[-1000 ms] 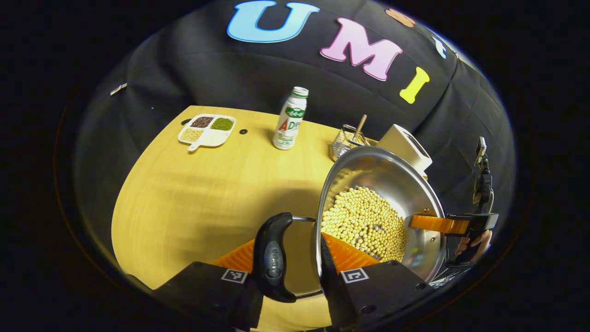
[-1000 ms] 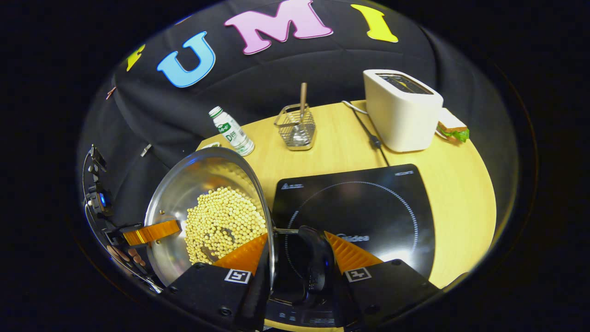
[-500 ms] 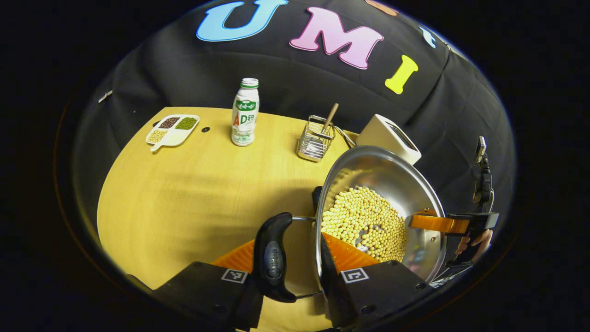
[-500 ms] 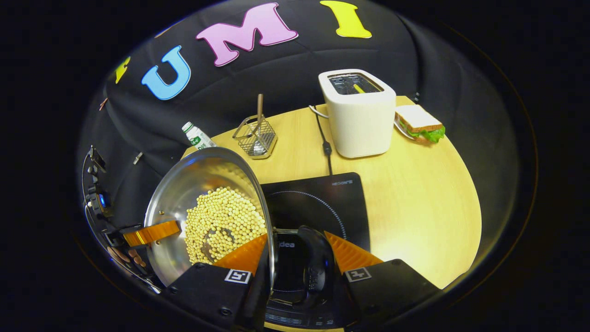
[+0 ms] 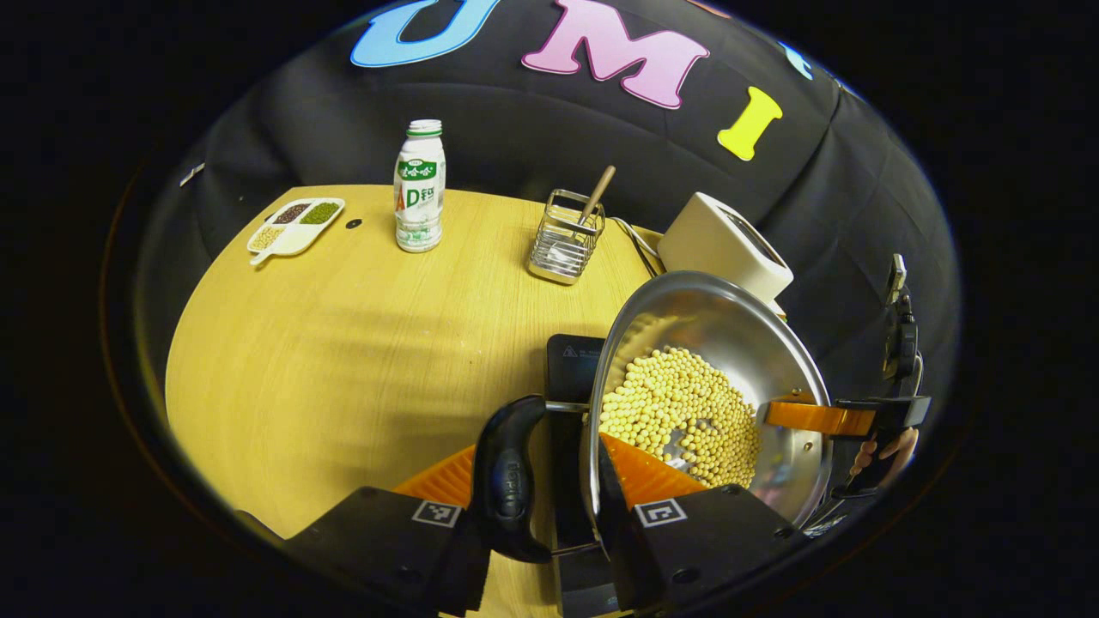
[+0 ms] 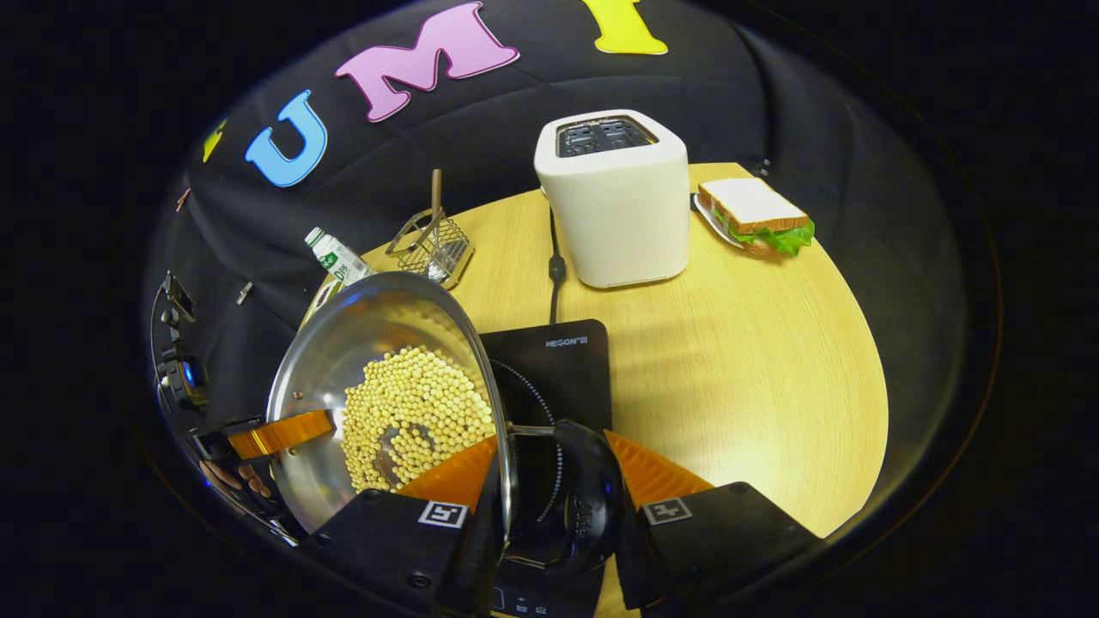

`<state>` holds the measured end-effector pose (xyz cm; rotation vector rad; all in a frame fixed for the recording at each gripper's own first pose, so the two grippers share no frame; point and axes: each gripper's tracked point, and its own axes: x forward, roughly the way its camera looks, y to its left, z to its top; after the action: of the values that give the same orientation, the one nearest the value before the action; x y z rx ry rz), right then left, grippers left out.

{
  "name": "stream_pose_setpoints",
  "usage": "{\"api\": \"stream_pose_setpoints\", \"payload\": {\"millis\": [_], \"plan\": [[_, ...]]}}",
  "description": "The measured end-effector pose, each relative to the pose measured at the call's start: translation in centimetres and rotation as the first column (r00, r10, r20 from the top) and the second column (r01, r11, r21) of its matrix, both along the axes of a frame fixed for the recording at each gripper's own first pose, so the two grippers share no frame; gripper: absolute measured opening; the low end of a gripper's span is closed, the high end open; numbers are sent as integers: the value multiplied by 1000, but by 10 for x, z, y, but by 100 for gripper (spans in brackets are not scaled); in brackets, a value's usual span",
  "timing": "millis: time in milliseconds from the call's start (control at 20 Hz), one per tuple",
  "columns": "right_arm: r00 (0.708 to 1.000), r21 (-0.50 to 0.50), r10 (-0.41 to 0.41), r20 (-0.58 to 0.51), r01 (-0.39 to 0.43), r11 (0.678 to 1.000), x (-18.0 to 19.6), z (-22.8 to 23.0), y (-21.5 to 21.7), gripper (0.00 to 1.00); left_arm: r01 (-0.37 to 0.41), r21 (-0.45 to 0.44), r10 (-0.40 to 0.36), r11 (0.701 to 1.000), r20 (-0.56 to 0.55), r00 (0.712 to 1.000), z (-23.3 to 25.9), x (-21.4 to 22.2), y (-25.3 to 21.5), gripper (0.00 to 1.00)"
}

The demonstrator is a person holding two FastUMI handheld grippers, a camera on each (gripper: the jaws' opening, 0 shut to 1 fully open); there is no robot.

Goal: First push the handle of the pot to place it horizontally, then grasp the pot with both hands and set it on the induction cooktop.

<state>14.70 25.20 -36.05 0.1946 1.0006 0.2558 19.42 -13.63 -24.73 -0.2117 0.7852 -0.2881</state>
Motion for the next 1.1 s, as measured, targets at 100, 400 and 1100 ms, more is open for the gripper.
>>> {"api": "stream_pose_setpoints", "payload": {"millis": [100, 400, 1100], "plan": [[1000, -3, -4, -7, 4, 1000, -1, 0, -1, 54, 5, 4, -5, 1000, -8, 1000, -5, 3, -5, 58], [1000, -6, -2, -4, 2, 1000, 1, 3, 2, 59, -1, -26, 0, 1000, -40, 999, -20, 6, -7, 59], [1000, 3, -16, -15, 16, 1000, -2, 2, -2, 61, 21, -8, -22, 1000, -97, 995, -25, 4, -7, 64]]}}
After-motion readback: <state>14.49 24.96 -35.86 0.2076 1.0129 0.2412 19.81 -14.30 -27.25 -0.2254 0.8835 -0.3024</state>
